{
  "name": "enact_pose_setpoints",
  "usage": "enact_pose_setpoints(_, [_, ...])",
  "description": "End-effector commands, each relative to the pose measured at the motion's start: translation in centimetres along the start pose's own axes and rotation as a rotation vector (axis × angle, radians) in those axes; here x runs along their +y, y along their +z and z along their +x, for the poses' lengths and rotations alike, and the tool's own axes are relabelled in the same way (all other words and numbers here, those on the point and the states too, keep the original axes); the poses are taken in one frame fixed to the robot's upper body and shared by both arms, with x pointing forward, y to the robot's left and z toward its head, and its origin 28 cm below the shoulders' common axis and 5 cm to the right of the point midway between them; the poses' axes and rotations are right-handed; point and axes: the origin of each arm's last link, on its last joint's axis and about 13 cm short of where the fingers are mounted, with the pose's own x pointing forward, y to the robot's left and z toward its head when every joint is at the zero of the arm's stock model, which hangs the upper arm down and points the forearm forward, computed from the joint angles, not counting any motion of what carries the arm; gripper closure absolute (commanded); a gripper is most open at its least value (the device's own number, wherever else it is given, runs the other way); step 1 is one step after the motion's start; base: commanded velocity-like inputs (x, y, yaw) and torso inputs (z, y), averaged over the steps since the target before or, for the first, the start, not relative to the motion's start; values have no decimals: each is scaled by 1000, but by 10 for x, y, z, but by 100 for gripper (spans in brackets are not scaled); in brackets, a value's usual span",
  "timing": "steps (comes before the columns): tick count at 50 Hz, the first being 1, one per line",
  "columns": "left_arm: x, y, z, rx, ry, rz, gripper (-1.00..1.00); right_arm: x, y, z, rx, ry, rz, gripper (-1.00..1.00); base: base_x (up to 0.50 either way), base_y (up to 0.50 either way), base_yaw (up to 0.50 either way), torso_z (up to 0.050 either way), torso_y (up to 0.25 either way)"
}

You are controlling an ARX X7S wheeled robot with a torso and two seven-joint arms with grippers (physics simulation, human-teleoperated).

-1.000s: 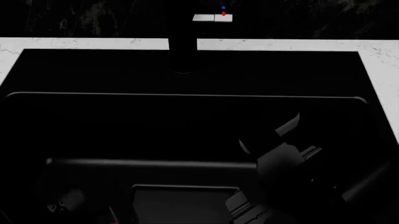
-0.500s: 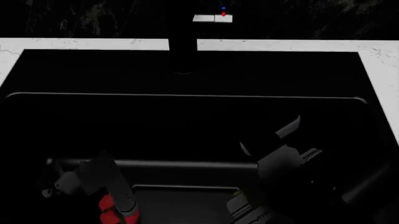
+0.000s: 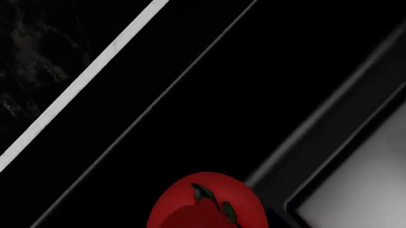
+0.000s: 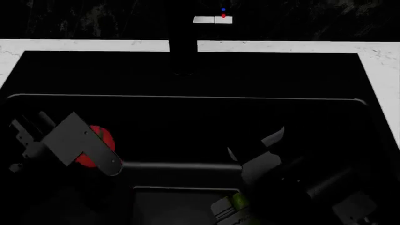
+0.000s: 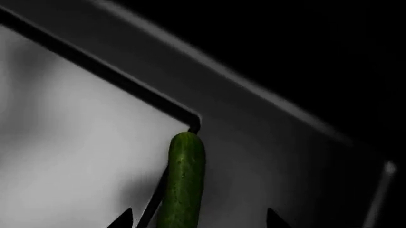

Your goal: Pick the vegetables from the sink and place them on the cutting board.

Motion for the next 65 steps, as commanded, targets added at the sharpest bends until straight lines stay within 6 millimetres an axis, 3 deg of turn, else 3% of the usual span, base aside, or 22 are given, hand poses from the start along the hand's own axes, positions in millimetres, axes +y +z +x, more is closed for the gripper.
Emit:
enact_pose_setpoints(1, [-30, 11, -15, -144, -11, -100, 100, 5, -8, 19, 38, 35, -11, -100, 39, 27, -2, -38, -38])
enact_pose_setpoints(35, [-36, 7, -14, -132, -34, -106, 100, 5, -41, 58, 88, 66, 71, -100, 41, 32, 0, -41, -41])
enact_pose_setpoints(36, [-36, 7, -14, -131, -34, -108, 100, 4, -41, 57, 91, 58, 69, 100, 41, 33, 7, -43, -45])
enact_pose_setpoints(46, [-31, 8, -17, -163, -38, -171, 100, 1, -35, 44, 55, 15, 33, 100, 41, 32, 4, -44, -45])
enact_pose_setpoints(52, [-28, 6, -15, -183, -18, -189, 100, -5, -19, 13, -52, -23, 49, 100, 33, 32, 2, -29, 28])
enact_pose_setpoints(65, [-14, 3, -16, -157, 130, -211, 100, -9, -9, -27, -255, -138, -18, 100, 11, 9, 2, 0, 250])
